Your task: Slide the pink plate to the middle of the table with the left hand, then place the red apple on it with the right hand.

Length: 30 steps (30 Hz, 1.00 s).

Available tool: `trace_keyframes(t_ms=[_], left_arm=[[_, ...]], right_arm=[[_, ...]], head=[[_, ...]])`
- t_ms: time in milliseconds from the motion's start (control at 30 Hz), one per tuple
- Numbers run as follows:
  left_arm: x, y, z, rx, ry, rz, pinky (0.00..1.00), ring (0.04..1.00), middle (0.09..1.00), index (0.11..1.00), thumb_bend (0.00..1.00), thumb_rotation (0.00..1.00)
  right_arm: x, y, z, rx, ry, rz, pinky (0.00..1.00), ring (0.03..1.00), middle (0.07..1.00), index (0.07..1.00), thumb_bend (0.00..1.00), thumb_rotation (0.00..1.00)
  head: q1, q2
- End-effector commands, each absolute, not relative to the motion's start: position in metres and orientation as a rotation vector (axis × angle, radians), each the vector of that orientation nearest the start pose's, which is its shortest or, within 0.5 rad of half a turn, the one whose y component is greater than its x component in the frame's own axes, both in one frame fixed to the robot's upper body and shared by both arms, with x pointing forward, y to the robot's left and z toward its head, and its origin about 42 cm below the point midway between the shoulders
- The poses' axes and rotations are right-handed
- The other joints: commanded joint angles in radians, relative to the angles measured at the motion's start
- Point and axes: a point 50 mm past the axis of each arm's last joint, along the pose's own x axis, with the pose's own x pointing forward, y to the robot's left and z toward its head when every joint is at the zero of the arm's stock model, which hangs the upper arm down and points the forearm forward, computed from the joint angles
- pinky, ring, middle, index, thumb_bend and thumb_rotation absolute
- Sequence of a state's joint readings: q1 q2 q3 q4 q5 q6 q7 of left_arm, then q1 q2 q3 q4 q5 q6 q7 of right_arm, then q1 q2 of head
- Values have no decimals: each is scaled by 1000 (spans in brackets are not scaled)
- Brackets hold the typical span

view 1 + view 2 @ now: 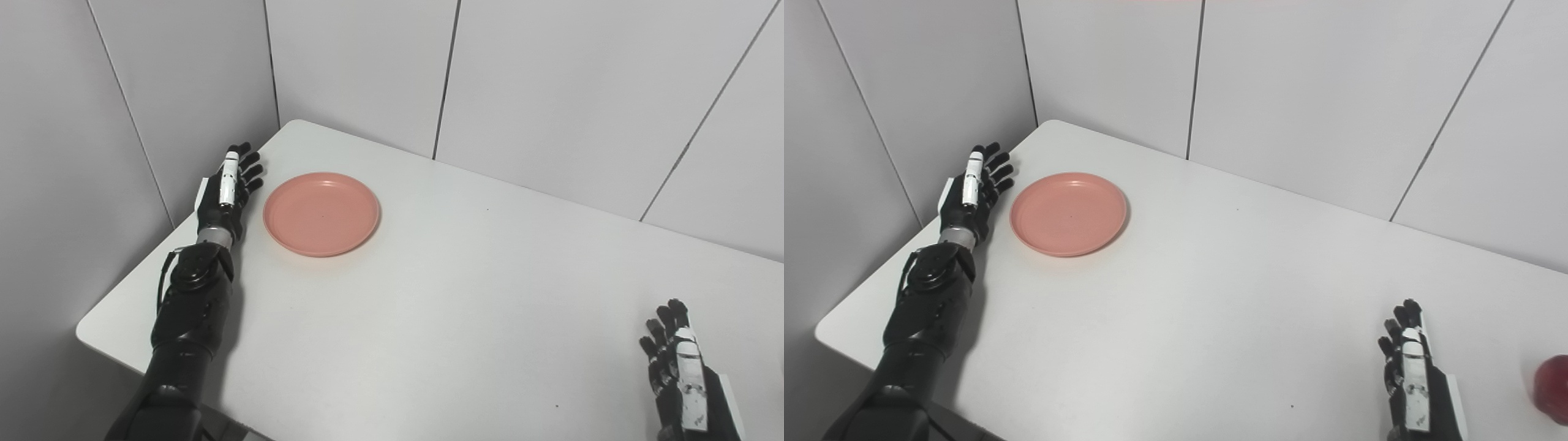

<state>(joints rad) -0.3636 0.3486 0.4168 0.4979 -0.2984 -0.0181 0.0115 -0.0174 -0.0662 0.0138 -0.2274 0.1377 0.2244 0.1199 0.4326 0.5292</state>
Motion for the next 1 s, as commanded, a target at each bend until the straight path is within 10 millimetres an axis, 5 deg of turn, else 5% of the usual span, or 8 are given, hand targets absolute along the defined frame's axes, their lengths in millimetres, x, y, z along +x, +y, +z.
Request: trace_keyframes(t_ms=[0,500,967], left_arm=[[379,434,147,-108,-74,429,880,872,868,844,354,1000],[380,409,146,-153,-48,396,828,853,859,841,324,1000],[383,387,148,-131,-15,343,880,880,888,871,312,1000]], right_arm=[[290,-215,165,63,-88,182,1000,1000,1000,1000,51,1000],[290,-213,166,58,-86,175,1000,1000,1000,1000,46,1000],[289,-212,166,51,-82,176,1000,1000,1000,1000,65,1000]], head=[[-1,1],[-10,4],[-15,3]])
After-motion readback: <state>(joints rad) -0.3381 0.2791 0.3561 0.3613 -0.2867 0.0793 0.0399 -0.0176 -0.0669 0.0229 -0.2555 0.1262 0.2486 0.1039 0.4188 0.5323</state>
